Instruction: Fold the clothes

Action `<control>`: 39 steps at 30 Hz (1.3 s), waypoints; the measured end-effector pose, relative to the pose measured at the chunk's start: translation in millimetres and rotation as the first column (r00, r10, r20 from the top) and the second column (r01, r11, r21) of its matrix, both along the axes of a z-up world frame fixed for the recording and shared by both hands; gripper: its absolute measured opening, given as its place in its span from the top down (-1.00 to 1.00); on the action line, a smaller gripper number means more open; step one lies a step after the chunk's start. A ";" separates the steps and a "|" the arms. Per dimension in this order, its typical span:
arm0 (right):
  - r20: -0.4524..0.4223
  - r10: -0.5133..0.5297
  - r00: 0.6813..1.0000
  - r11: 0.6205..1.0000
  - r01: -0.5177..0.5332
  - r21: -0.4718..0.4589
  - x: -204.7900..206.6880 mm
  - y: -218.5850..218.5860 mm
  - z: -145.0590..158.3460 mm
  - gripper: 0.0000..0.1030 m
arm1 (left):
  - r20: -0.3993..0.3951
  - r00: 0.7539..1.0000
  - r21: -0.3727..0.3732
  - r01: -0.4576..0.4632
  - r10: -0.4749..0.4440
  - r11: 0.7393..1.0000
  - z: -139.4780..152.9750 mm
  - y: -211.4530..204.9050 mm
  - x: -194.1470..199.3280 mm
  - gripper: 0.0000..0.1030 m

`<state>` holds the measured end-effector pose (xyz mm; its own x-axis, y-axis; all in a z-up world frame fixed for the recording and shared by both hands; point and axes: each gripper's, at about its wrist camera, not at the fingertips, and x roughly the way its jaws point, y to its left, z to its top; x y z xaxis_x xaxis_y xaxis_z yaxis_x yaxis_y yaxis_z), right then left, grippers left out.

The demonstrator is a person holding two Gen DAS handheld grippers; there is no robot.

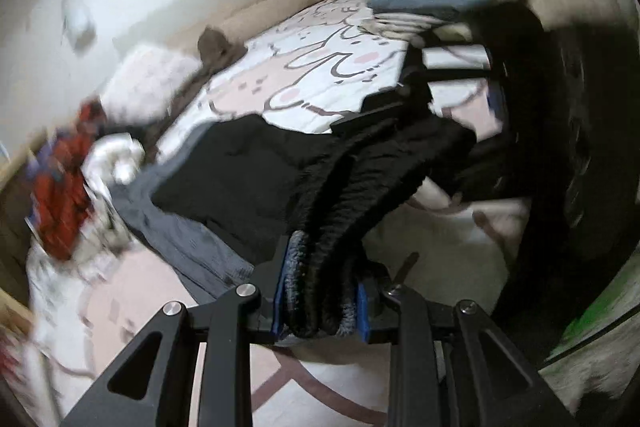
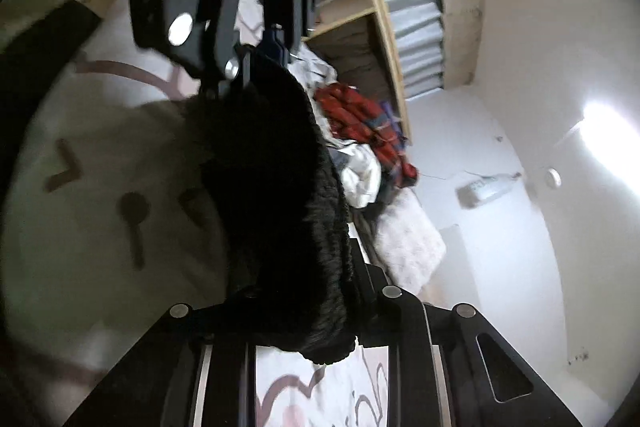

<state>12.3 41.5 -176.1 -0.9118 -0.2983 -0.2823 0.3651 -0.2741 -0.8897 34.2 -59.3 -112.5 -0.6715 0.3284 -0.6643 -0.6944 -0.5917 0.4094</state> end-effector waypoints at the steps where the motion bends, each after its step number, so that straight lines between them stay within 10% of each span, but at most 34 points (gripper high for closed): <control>1: 0.013 0.004 1.000 1.000 -0.005 0.006 2.3 0.8 3.0 0.61 | -0.036 0.999 -0.038 0.013 -0.014 0.999 -5.1 3.5 5.1 0.42; 8: 0.140 -0.002 0.990 1.000 0.001 0.002 -13.2 12.4 23.8 0.63 | -0.220 0.968 -0.287 0.055 -0.121 0.956 -44.6 18.9 30.2 0.08; 18: 0.238 0.002 0.971 1.000 -0.002 -0.001 -19.8 -6.0 25.1 0.63 | -0.354 0.908 -0.434 0.051 -0.222 0.899 -74.6 19.6 24.2 -0.11; 25: 0.315 -0.016 0.949 0.998 0.037 -0.058 -21.2 -5.7 31.1 0.63 | -0.424 0.891 -0.369 -0.006 -0.163 0.929 -80.2 18.5 24.1 -0.11; 30: 0.300 -0.004 0.954 0.999 0.016 -0.035 -14.3 -1.4 27.6 0.63 | -0.374 0.923 -0.272 -0.018 -0.088 0.962 -54.5 7.7 16.7 0.54; 39: 0.321 0.052 0.946 0.997 -0.067 0.037 10.0 17.5 52.8 0.65 | -0.285 0.957 -0.157 -0.001 -0.045 0.988 18.1 -11.6 24.5 0.62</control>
